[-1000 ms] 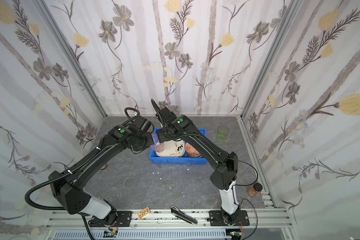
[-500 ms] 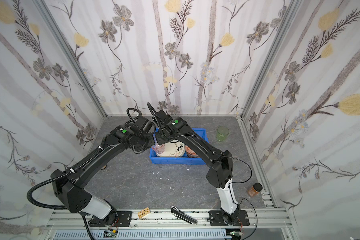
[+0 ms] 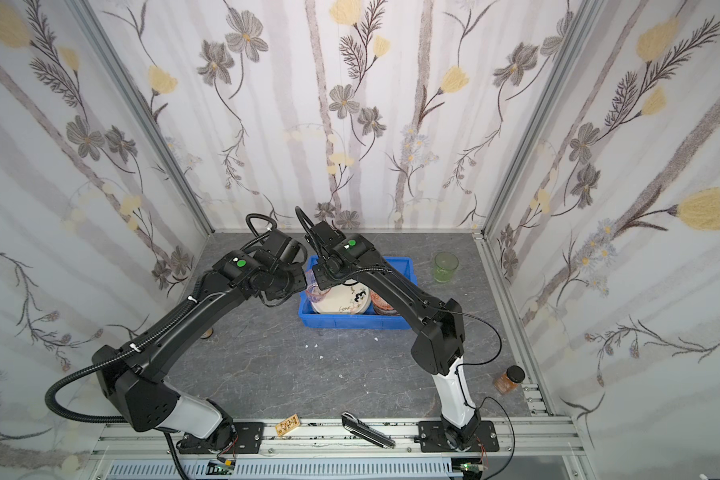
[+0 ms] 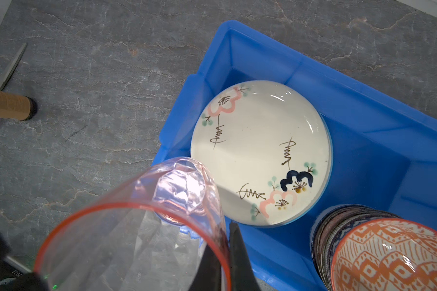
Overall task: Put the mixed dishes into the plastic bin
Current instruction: 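Close the right gripper on the pink cup and open the left gripper, then carry the pink cup over the bin with the right gripper while the left withdraws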
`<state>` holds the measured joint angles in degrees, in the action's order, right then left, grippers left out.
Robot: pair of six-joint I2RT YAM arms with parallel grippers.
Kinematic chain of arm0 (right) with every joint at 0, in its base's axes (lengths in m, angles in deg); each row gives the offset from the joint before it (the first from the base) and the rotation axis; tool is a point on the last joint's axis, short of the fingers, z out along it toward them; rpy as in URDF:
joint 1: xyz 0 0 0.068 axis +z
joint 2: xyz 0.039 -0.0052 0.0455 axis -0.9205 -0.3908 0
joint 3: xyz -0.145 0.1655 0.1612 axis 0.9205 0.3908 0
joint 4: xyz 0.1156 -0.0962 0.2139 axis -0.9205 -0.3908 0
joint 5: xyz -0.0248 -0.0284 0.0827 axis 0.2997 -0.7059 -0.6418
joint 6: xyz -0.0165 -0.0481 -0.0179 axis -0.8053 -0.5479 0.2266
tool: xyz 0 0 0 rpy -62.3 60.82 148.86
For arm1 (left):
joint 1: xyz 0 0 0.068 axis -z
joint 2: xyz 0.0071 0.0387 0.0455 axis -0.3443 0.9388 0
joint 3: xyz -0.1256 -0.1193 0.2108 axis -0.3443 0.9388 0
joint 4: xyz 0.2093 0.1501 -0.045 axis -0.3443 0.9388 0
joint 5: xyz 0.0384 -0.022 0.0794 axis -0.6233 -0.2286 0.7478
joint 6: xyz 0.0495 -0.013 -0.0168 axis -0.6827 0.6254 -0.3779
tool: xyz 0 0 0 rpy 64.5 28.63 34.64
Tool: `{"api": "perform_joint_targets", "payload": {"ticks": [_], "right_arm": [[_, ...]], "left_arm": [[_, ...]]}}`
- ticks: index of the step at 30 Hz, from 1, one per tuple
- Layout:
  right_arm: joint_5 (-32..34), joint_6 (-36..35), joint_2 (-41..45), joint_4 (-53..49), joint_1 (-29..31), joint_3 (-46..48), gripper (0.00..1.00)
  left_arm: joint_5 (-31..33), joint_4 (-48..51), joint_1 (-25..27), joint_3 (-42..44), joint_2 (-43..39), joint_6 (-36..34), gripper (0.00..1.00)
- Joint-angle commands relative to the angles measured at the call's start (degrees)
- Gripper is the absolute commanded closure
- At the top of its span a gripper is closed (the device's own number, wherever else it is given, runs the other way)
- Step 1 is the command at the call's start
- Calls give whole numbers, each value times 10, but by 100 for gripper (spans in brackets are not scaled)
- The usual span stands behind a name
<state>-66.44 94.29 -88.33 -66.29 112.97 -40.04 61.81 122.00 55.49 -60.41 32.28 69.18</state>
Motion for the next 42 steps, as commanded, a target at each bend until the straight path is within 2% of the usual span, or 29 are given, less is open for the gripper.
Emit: {"api": "perform_joint_targets", "payload": {"ticks": [1, 5, 8, 17, 30, 42], "right_arm": [[18, -9, 6, -5, -12, -4, 100], [21, -19, 14, -9, -38, -4, 100], [19, -27, 18, -10, -65, -4, 100], [7, -43, 13, 6, -155, -4, 100], [26, -61, -37, 37, -231, -5, 100], [17, -73, -86, 49, -254, -4, 100]], "left_arm": [[19, 9, -10, -5, -25, 8, 47], [8, 9, -41, 5, -65, 4, 33], [0, 9, -71, 18, -91, -7, 27], [-25, 8, -143, 69, -126, -40, 20], [-31, 5, -173, 94, -120, -56, 4], [-39, 3, -187, 103, -124, -58, 0]]}}
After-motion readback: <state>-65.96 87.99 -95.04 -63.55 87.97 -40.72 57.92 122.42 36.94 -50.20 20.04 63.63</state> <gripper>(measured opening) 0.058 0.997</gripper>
